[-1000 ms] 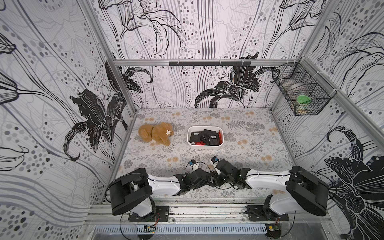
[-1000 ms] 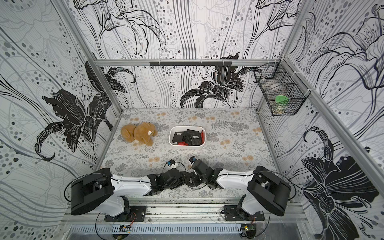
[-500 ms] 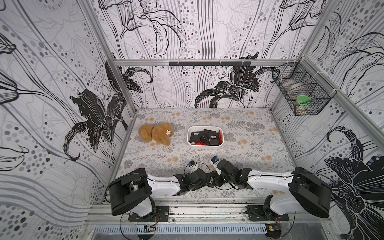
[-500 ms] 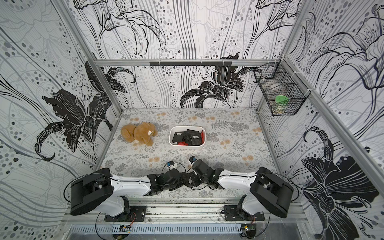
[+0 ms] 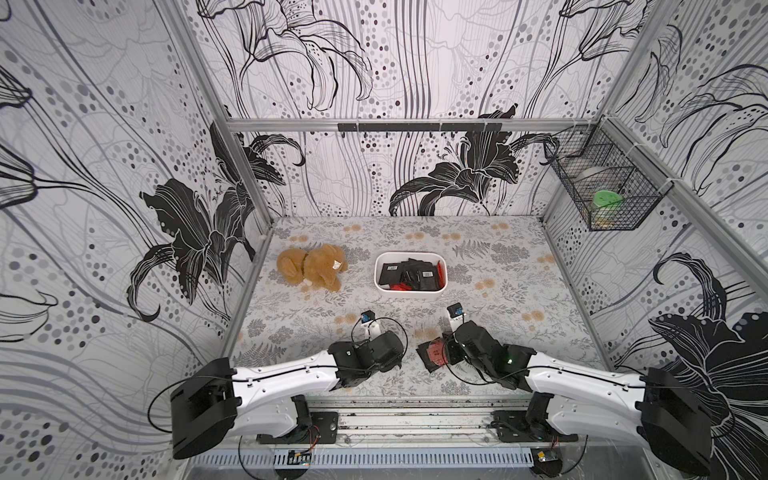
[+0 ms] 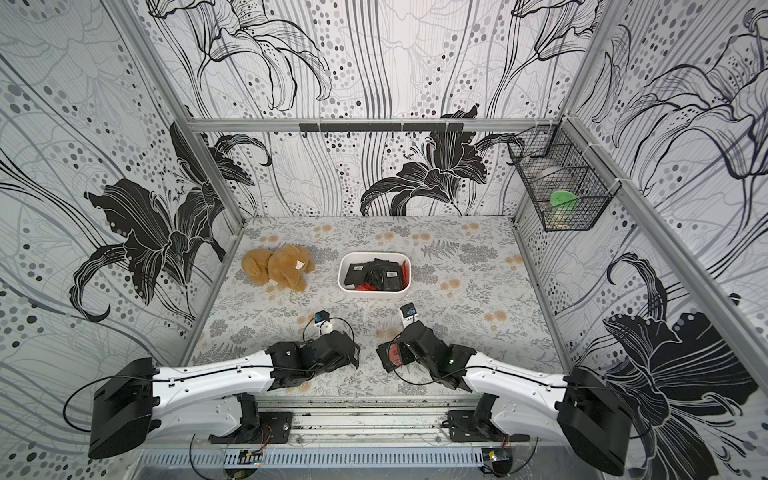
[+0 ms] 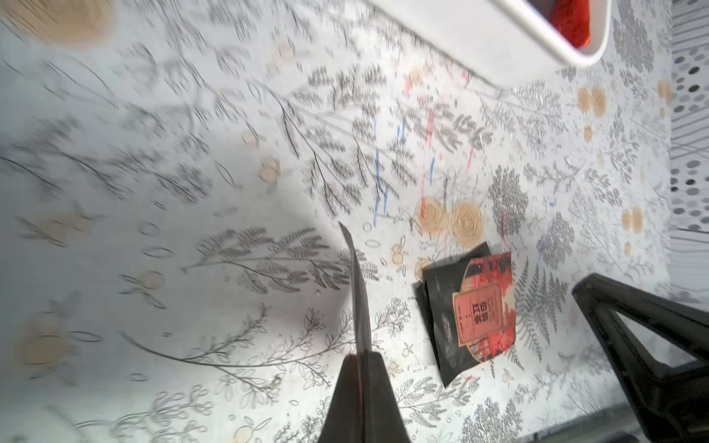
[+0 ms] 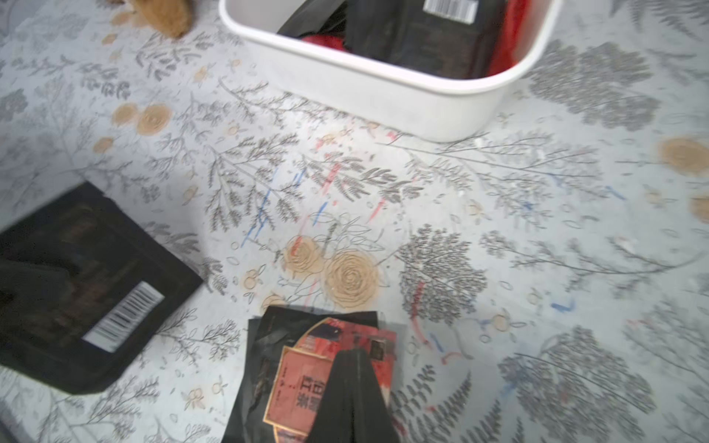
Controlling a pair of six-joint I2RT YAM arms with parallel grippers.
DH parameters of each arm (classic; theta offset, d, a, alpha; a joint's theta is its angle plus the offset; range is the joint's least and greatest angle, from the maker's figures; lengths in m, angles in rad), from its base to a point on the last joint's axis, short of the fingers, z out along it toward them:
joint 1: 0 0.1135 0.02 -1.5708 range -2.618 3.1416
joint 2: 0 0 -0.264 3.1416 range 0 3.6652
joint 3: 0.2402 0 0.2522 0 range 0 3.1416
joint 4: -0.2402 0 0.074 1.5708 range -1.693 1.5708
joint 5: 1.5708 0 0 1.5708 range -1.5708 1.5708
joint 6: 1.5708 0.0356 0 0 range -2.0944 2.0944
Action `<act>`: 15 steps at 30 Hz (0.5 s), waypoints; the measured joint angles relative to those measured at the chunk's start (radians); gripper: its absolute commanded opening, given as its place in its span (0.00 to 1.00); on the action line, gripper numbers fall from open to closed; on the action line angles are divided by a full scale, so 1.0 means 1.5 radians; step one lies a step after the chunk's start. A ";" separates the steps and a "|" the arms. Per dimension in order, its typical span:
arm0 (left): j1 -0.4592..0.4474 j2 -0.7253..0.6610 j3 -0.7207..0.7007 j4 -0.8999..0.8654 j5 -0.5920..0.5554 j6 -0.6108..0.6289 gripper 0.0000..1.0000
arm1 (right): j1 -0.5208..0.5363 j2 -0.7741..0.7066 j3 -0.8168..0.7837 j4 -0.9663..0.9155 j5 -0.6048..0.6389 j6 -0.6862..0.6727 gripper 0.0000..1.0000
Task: Put the tea bags into the storage box
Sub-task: Pick up the tea bag from the center of the board, then place the tea bag in the storage box.
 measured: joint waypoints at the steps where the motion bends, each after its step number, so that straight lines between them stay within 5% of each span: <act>1: 0.000 0.005 0.034 -0.036 -0.027 0.011 0.00 | 0.000 -0.016 -0.005 -0.004 0.014 0.004 0.09; 5: 0.022 0.060 0.205 -0.164 -0.152 0.076 0.00 | 0.000 -0.085 -0.030 -0.018 0.058 0.022 0.15; 9: 0.098 0.128 0.324 -0.171 -0.212 0.173 0.00 | 0.000 -0.128 -0.049 -0.026 0.079 0.031 0.17; 15: 0.237 0.193 0.360 -0.014 -0.069 0.272 0.00 | 0.000 -0.145 -0.052 -0.030 0.088 0.036 0.18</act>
